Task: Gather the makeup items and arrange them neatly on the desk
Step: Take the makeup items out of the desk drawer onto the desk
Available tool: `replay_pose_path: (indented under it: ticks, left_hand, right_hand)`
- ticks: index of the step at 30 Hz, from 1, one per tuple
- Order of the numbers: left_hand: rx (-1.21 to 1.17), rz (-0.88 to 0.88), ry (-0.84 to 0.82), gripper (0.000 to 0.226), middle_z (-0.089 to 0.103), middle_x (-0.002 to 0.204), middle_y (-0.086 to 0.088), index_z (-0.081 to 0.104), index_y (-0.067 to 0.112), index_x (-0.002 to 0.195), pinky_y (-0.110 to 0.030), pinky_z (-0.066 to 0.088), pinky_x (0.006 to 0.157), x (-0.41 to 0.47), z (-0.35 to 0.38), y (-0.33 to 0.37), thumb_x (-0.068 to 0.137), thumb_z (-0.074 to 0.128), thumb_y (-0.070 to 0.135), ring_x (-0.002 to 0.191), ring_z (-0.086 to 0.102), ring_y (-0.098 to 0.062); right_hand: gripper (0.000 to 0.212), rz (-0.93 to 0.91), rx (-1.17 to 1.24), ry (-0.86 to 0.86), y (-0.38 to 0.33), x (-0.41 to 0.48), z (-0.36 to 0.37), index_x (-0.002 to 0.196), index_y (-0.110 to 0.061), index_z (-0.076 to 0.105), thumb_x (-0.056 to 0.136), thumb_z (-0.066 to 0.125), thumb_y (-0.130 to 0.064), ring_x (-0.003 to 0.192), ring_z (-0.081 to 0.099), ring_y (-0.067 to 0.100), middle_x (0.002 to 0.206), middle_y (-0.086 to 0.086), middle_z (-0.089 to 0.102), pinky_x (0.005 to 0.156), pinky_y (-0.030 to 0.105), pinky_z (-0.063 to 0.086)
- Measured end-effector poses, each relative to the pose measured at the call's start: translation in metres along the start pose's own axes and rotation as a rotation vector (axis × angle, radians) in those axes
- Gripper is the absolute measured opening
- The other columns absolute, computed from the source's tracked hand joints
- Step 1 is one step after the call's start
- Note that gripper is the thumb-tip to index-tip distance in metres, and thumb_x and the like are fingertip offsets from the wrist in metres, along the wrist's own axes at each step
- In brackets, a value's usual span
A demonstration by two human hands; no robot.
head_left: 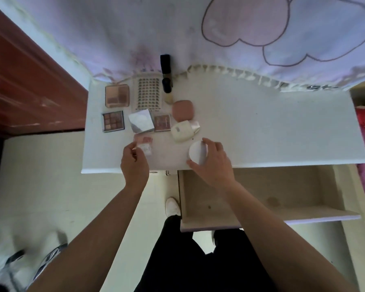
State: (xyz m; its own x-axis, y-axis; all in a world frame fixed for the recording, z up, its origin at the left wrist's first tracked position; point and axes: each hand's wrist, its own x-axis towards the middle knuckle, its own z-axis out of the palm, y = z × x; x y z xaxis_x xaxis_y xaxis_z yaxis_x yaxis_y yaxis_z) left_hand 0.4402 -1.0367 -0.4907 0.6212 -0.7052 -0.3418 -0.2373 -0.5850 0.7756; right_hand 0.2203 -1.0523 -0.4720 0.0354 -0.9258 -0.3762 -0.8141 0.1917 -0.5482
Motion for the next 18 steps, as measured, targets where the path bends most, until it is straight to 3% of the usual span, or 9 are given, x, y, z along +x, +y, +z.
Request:
replay_pose_path:
  ticks: [5,8,12,15,18]
  left_hand:
    - [-0.08,-0.196,0.104,0.029,0.061,0.113,-0.002,0.052,0.018,0.124,-0.046,0.054,0.087,0.046,-0.035,-0.008,0.097,0.045,0.02,0.099,0.062,-0.028]
    - [-0.054,-0.27,0.111,0.029,0.058,0.112,0.001,0.052,0.015,0.125,-0.038,0.051,0.081,0.064,-0.048,-0.016,0.096,0.046,0.018,0.098,0.059,-0.024]
    - [0.007,-0.252,0.058,0.039,0.056,0.121,-0.006,0.05,0.02,0.13,-0.046,0.054,0.088,0.077,-0.058,-0.025,0.092,0.056,0.023,0.098,0.065,-0.03]
    - [0.045,-0.198,0.007,0.042,0.052,0.123,-0.008,0.049,0.019,0.132,-0.047,0.055,0.087,0.079,-0.059,-0.022,0.092,0.058,0.021,0.094,0.065,-0.03]
    - [0.133,-0.14,-0.019,0.042,0.048,0.131,-0.011,0.048,0.016,0.134,-0.046,0.052,0.09,0.071,-0.055,-0.013,0.093,0.056,0.018,0.104,0.059,-0.031]
  right_hand:
    - [0.094,-0.128,-0.215,-0.012,-0.053,0.015,0.034,0.146,-0.022,0.031,0.072,0.069,-0.066,0.119,0.052,0.027,0.135,0.002,0.054,0.095,0.04,0.047]
    - [0.094,-0.152,-0.281,-0.047,-0.079,0.02,0.056,0.147,-0.021,0.03,0.074,0.071,-0.063,0.116,0.054,0.027,0.134,0.002,0.053,0.089,0.039,0.047]
    - [0.087,-0.067,-0.111,-0.081,-0.096,0.025,0.068,0.146,-0.022,0.031,0.075,0.077,-0.043,0.115,0.056,0.028,0.14,0.002,0.041,0.085,0.037,0.048]
    - [0.071,-0.059,0.021,-0.076,-0.097,0.025,0.068,0.144,-0.018,0.036,0.083,0.071,-0.028,0.115,0.057,0.03,0.144,0.003,0.037,0.086,0.037,0.047]
    - [0.063,-0.076,0.075,-0.093,-0.088,0.021,0.057,0.143,-0.021,0.038,0.087,0.066,-0.027,0.112,0.06,0.026,0.141,0.002,0.041,0.088,0.04,0.051]
